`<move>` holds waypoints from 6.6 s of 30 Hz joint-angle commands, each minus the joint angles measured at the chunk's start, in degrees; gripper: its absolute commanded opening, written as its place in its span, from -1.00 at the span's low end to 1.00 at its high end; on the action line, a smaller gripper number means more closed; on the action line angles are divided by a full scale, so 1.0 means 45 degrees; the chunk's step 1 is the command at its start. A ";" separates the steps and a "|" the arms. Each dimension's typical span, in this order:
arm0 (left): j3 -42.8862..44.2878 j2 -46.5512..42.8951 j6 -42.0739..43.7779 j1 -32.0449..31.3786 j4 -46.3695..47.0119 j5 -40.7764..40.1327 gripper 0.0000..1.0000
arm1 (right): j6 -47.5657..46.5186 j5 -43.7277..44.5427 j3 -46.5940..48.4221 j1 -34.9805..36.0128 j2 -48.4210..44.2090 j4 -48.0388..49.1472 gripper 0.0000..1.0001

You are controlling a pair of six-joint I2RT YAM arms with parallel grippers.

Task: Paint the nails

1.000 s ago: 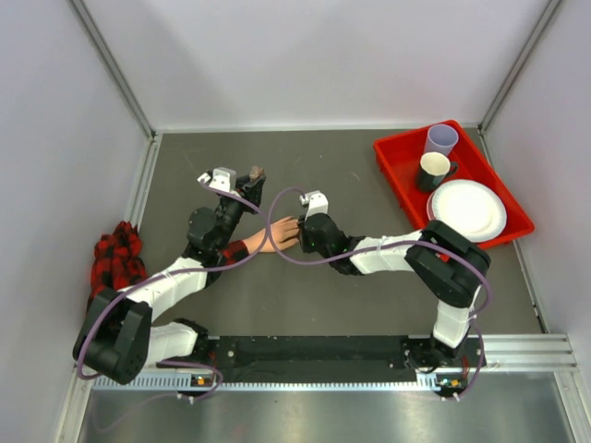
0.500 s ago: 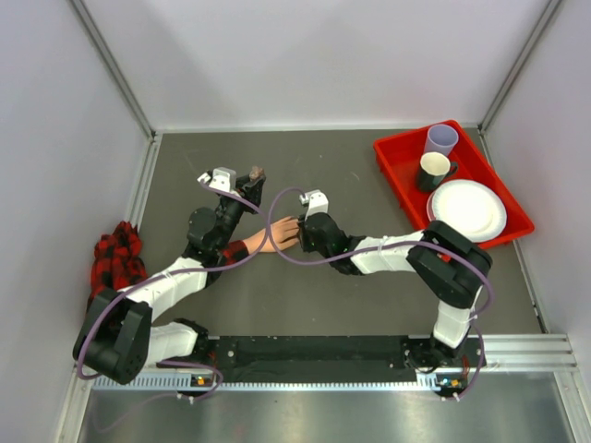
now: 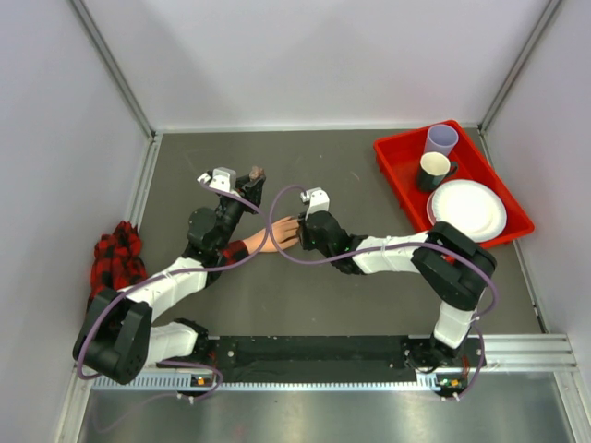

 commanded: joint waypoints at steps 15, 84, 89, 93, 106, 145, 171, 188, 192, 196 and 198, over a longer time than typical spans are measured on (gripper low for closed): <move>0.0001 -0.0360 -0.0101 0.0054 0.0531 0.0073 -1.00 | 0.0014 -0.0238 0.0663 0.0094 0.0180 0.0443 -1.00; -0.0018 -0.0458 -0.0082 0.0054 0.0492 0.0073 -1.00 | 0.0268 0.0172 0.0937 -0.0316 0.0552 -0.0045 -1.00; -0.0018 -0.0439 -0.0082 0.0073 0.0472 0.0073 -1.00 | 0.0229 0.0231 0.1034 -0.0355 0.0630 -0.0104 -1.00; -0.0018 -0.0478 -0.0062 0.0054 0.0453 0.0053 -1.00 | 0.0229 0.0211 0.1074 -0.0355 0.0630 -0.0201 -1.00; 0.0001 -0.0439 -0.0062 0.0054 0.0452 0.0093 -1.00 | 0.0327 0.0094 0.0566 0.0035 0.0239 -0.0065 -1.00; 0.0021 -0.0399 -0.0121 0.0054 0.0492 0.0170 -1.00 | 0.0230 -0.0004 0.0370 0.0270 -0.0151 0.0130 -1.00; -0.0018 -0.0478 -0.0121 0.0092 0.0492 0.0151 -1.00 | 0.0171 -0.0199 0.0429 0.0329 -0.0229 0.0306 -1.00; -0.0018 -0.0497 -0.0101 0.0073 0.0453 0.0151 -1.00 | 0.0112 -0.0082 0.0546 0.0407 -0.0210 0.0287 -1.00; -0.0018 -0.0517 -0.0101 0.0073 0.0453 0.0170 -1.00 | 0.0073 -0.0081 0.0585 0.0387 -0.0190 0.0325 -1.00; -0.0018 -0.0517 -0.0101 0.0073 0.0453 0.0151 -1.00 | 0.0073 -0.0101 0.0585 0.0387 -0.0210 0.0326 -1.00; -0.0018 -0.0517 -0.0101 0.0073 0.0452 0.0151 -1.00 | 0.0073 -0.0082 0.0585 0.0387 -0.0210 0.0326 -1.00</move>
